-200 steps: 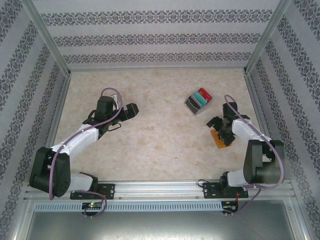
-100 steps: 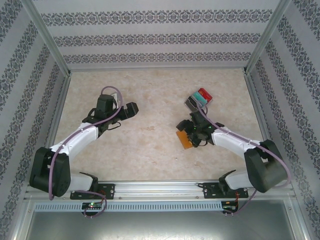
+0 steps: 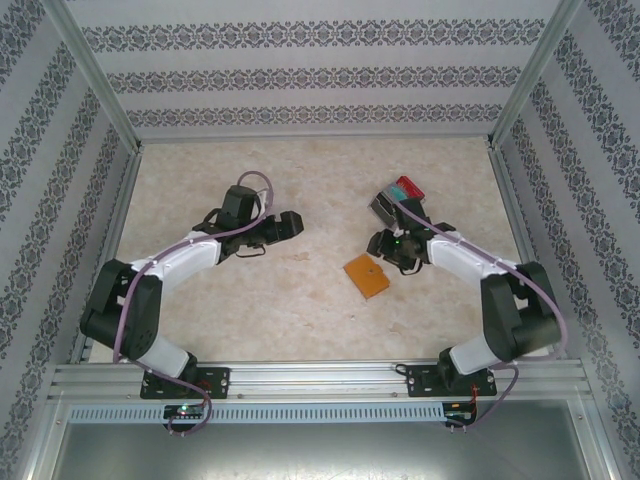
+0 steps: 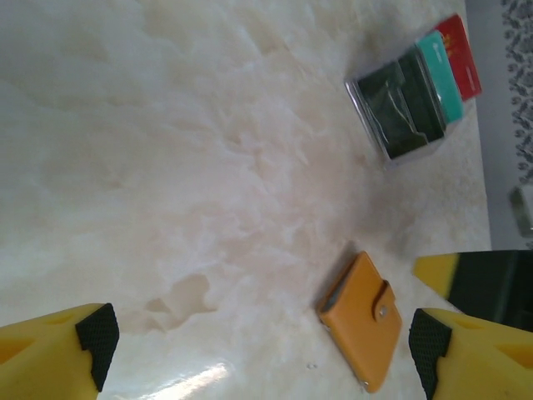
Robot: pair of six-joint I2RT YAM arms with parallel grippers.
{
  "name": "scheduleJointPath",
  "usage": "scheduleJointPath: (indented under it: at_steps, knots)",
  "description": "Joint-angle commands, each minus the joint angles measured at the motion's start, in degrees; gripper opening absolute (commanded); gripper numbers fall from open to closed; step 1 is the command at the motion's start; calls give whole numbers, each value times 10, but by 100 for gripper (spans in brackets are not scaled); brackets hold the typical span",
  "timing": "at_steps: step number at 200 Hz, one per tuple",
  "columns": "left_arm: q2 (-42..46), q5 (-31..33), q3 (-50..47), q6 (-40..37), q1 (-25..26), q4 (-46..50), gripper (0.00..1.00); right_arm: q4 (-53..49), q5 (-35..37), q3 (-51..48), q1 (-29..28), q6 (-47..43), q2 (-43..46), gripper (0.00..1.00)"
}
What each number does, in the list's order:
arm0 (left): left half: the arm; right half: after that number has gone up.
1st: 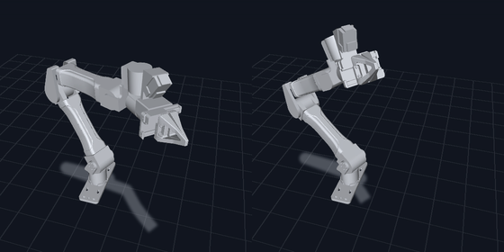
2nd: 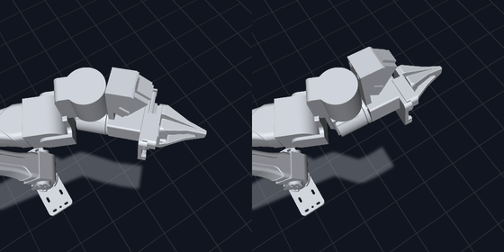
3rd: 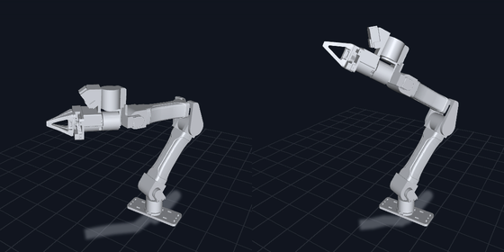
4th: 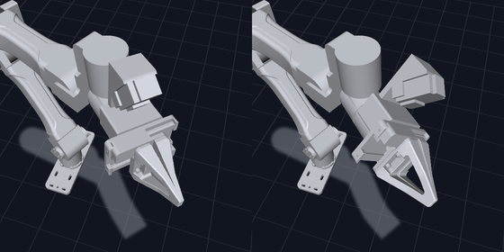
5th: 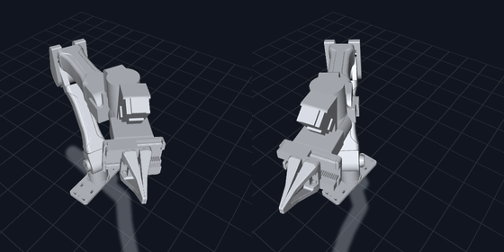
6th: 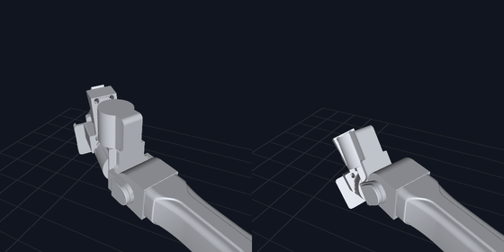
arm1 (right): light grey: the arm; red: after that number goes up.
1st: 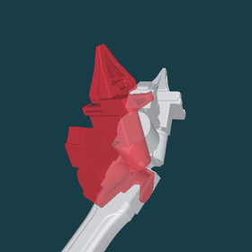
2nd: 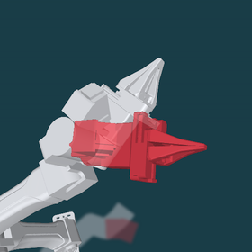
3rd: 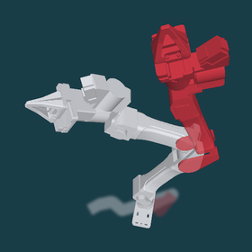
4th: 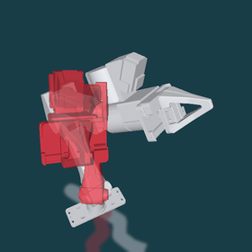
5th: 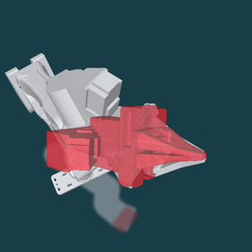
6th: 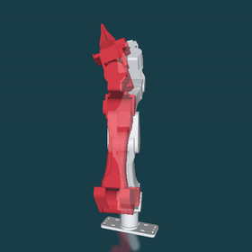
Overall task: Put the credit cards into the card holder
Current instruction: Rotate the card holder at the bottom-center of the table, then pick up the card holder at the bottom-center of the table.
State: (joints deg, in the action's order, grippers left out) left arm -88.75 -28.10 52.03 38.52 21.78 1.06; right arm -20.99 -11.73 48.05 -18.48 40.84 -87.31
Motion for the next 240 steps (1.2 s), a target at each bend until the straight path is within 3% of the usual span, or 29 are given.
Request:
scheduleJointPath:
  at_steps: [1,52,79,94,116,132,144,174,189,217,227,240]
  knots:
    - [-18,-41,15,42,21,-42,90,0,-29,1,-11,-18,-29,49]
    - [-67,-63,30,73,47,-33,85,41,-49,-49,-83,94,-16,44]
    - [-86,-79,16,146,55,-74,81,51,-59,-69,-125,150,5,43]
    - [-92,-88,8,185,61,-105,77,34,-52,-73,-135,148,22,43]
    - [-96,-77,15,192,88,-79,75,-25,28,-75,-136,117,55,43]
    - [-98,-53,17,202,116,-64,72,-44,37,-70,-126,85,72,39]
    - [-99,-39,15,205,127,-50,69,-31,15,-78,-118,71,88,30]
    - [-103,-41,-1,220,136,-55,68,31,-60,-102,-114,79,114,29]
    - [-108,-46,-8,222,140,-57,66,32,-55,-102,-128,84,110,19]
    - [-118,-50,-5,207,142,-43,61,45,-75,-102,-137,89,89,18]
    - [-122,-49,-5,203,142,-48,59,53,-80,-105,-137,98,83,10]
    - [-130,-50,1,201,142,-38,58,77,-90,-113,-138,107,74,10]
